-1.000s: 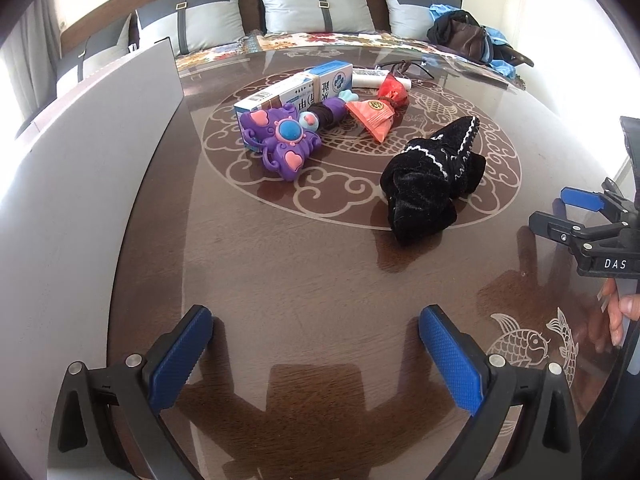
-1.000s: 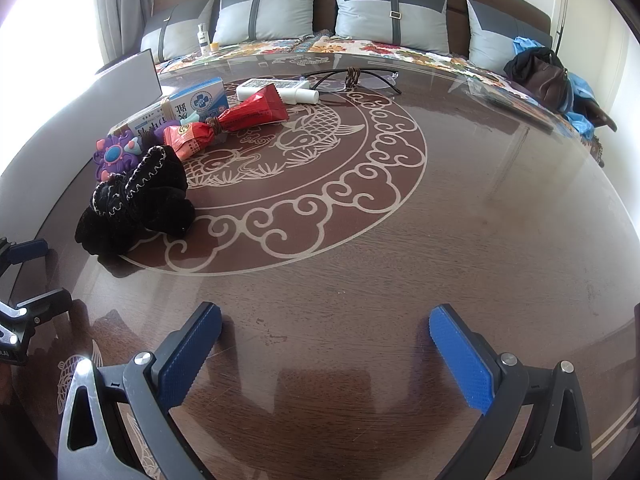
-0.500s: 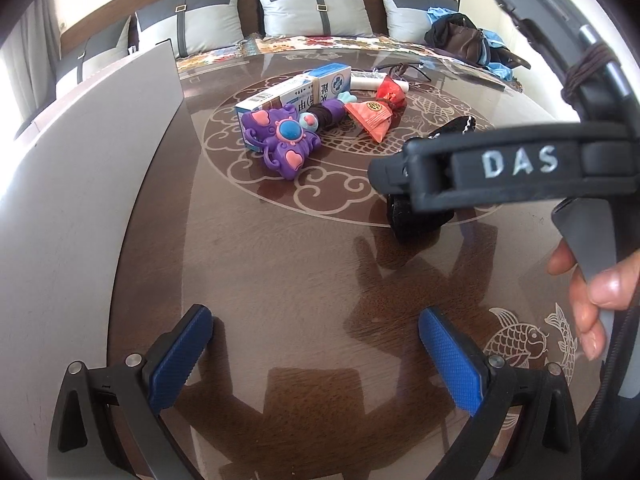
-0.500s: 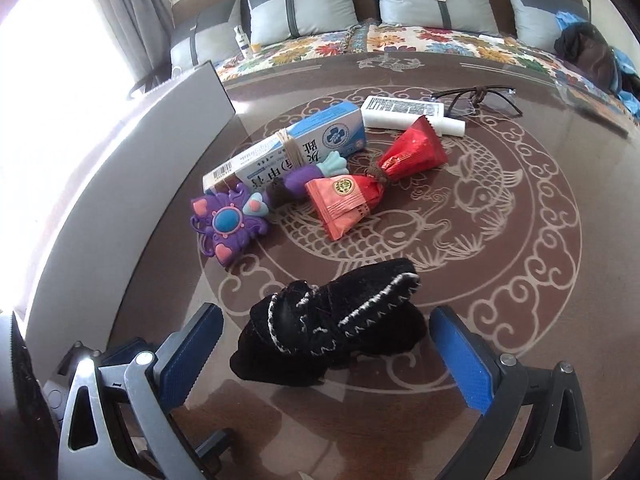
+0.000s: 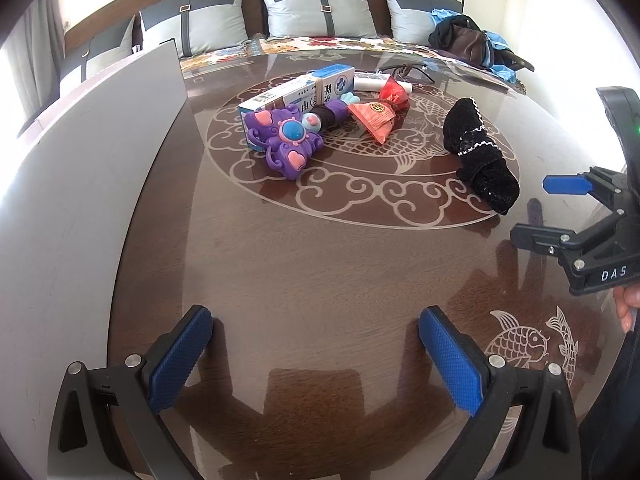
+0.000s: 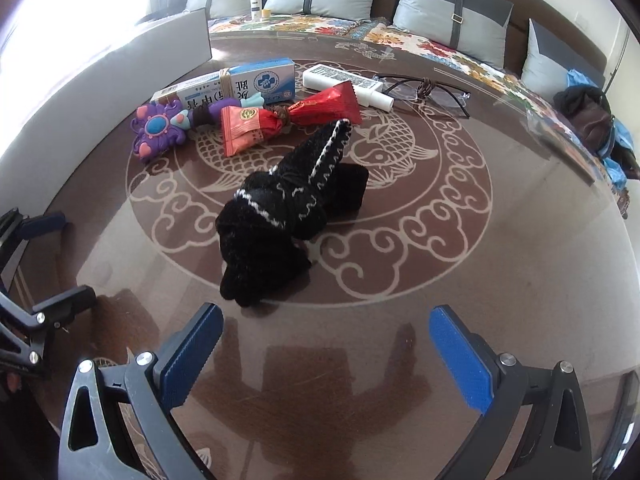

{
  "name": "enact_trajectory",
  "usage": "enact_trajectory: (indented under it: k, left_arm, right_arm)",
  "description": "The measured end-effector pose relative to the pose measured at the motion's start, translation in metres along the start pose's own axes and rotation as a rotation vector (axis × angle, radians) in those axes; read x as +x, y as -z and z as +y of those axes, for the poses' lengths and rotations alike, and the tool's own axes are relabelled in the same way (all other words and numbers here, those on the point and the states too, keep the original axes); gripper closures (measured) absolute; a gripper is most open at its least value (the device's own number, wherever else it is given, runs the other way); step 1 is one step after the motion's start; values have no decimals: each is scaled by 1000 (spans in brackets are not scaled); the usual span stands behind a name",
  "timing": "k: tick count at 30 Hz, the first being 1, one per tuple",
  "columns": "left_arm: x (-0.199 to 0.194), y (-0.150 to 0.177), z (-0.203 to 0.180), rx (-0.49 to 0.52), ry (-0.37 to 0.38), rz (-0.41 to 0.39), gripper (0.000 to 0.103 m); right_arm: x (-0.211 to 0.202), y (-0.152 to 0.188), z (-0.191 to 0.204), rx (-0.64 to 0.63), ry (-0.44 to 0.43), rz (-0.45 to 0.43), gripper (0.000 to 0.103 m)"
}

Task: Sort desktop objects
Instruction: 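Move the left tool to the purple toy while the right tool approaches the black knit item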

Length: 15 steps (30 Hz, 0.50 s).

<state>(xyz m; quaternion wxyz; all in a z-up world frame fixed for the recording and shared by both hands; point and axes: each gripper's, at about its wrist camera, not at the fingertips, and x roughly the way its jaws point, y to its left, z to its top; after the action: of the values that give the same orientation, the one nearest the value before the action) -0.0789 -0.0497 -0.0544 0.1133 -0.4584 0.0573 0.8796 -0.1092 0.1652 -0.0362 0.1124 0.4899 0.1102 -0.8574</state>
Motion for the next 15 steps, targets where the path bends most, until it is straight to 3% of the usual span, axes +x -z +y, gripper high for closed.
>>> enact_trajectory:
  k: [8, 15]
  left_arm:
    - [8, -12, -1, -14, -11, 19, 0]
    - [55, -80, 7, -26, -18, 64, 0]
  right_arm:
    - [1, 16, -9, 86, -23, -86, 0]
    - [3, 15, -10, 88, -19, -93, 0]
